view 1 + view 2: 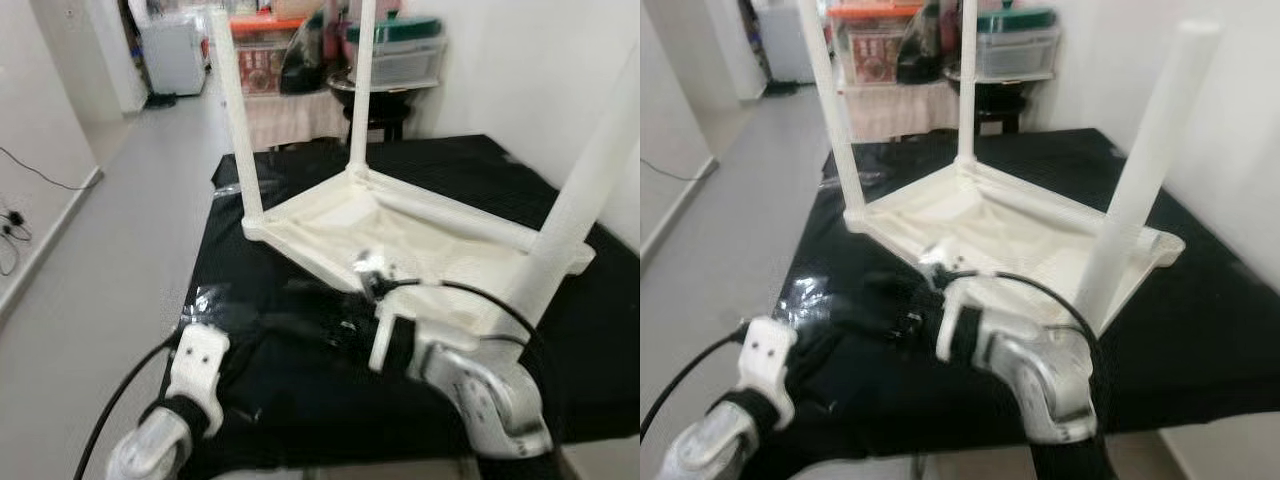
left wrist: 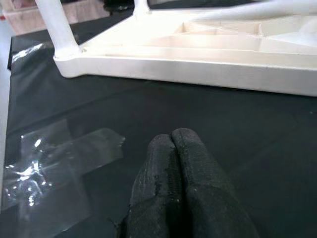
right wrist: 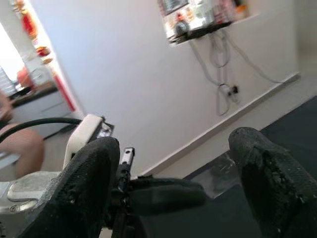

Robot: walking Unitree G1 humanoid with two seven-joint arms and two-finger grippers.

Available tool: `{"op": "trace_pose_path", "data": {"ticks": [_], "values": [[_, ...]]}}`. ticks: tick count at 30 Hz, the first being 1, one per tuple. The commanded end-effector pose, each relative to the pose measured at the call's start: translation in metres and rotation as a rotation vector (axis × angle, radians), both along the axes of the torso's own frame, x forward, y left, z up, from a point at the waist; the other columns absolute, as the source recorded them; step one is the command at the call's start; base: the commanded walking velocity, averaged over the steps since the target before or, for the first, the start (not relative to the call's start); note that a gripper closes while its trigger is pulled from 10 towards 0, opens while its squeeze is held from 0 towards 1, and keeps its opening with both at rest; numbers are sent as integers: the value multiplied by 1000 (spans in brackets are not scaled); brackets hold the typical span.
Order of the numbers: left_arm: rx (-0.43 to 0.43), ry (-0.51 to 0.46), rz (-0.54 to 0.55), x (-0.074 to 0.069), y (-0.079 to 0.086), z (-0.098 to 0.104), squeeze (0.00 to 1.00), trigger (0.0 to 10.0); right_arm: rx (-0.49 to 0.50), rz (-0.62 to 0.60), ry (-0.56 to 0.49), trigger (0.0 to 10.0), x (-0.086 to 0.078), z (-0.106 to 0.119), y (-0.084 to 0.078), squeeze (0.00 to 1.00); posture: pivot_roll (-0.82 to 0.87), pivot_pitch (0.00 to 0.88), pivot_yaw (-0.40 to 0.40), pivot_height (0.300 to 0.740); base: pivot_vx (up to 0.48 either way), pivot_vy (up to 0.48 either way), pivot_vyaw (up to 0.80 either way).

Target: Building children table

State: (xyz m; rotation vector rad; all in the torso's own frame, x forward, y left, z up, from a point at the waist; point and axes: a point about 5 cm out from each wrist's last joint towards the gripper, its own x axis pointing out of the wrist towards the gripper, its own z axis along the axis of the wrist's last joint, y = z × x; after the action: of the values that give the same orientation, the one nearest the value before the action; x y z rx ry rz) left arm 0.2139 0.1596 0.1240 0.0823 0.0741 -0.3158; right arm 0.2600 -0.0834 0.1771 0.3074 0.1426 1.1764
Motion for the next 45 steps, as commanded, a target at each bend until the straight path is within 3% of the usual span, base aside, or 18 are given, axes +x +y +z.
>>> {"op": "trace_pose_path", "data": {"ticks": [1, 5, 8, 9, 10, 12, 13, 14, 15, 17, 18, 21, 24, 26, 31, 38, 41, 45], "values": [[6, -19, 11, 1, 1, 2, 0, 10000, 1, -34, -33, 10000, -1, 3, -12, 0, -33, 0, -1, 740, 0, 0, 0], [-2, -30, 62, 1, 9, 2, 0, 10000, -45, -68, -38, 10000, -9, -5, -36, 0, -31, 0, 0, 740, 0, 0, 0], [-11, -37, 131, 1, 21, 1, 0, 10000, -173, -42, -45, 10000, -27, -12, -63, 0, -37, 0, 4, 740, 0, 0, 0], [-11, -37, 131, 1, 21, 1, 0, 10000, -173, -42, -45, 10000, -27, -12, -63, 0, -37, 0, 4, 740, 0, 0, 0], [-12, -39, 151, 2, 25, 1, 0, 10000, -280, 27, -44, 10000, -41, -18, -73, 0, -40, 0, 9, 740, 0, 0, 0], [-11, -42, 158, 2, 27, 1, 0, 10000, -347, 71, -42, 10000, -49, -21, -78, 0, -41, 0, 9, 740, 0, 0, 0], [-11, -42, 158, 2, 27, 1, 0, 10000, -347, 71, -42, 10000, -49, -21, -78, 0, -41, 0, 9, 740, 0, 0, 0], [-10, -42, 154, 3, 27, 1, 0, 10000, -444, 122, -13, 10000, -56, -29, -84, 0, -46, 0, 15, 740, 0, 0, 0], [-10, -42, 154, 3, 27, 1, 0, 10000, -444, 122, -13, 10000, -56, -29, -84, 0, -46, 0, 15, 740, 0, 0, 0], [-7, -42, 140, 4, 26, 1, 0, 10000, -602, 144, 23, 10000, -58, -38, -98, 0, -47, 0, 19, 740, 0, 0, 0], [-7, -42, 140, 4, 26, 1, 0, 10000, -602, 144, 23, 10000, -58, -38, -98, 0, -47, 0, 19, 740, 0, 0, 0], [-10, -36, 107, 4, 22, 2, 0, 10000, -830, 123, 29, 10000, -51, -39, -122, 0, -47, 0, 20, 740, 0, -94, 0], [-16, -34, 100, 3, 21, 2, 0, 10000, -883, 99, 29, 10000, -47, -37, -129, 0, -47, 0, 20, 740, 0, -386, 0], [-29, -30, 99, 2, 20, 1, 0, 10000, -986, 41, 4, 10000, -36, -28, -142, 0, -47, 0, 15, 740, 0, -465, 0], [-33, -34, 129, 3, 21, 0, 0, 10000, -1028, -19, -25, 10000, -26, -25, -144, 0, -45, 0, 14, 740, 0, -279, 0], [-26, -36, 99, 3, 17, 1, 0, 10000, -1182, -261, -53, 10000, 8, -34, -152, 0, -38, 0, 11, 740, 0, 0, 0], [-33, -41, 85, 3, 16, 2, 0, 10000, -1185, -327, -89, 10000, 17, -31, -151, 0, -44, 0, 12, 740, 0, 0, 0], [-48, -46, 55, 5, 10, 4, 0, 10000, -1041, -526, -144, 10000, 39, -24, -134, 0, -49, 0, 12, 740, 0, -412, 0]]}}
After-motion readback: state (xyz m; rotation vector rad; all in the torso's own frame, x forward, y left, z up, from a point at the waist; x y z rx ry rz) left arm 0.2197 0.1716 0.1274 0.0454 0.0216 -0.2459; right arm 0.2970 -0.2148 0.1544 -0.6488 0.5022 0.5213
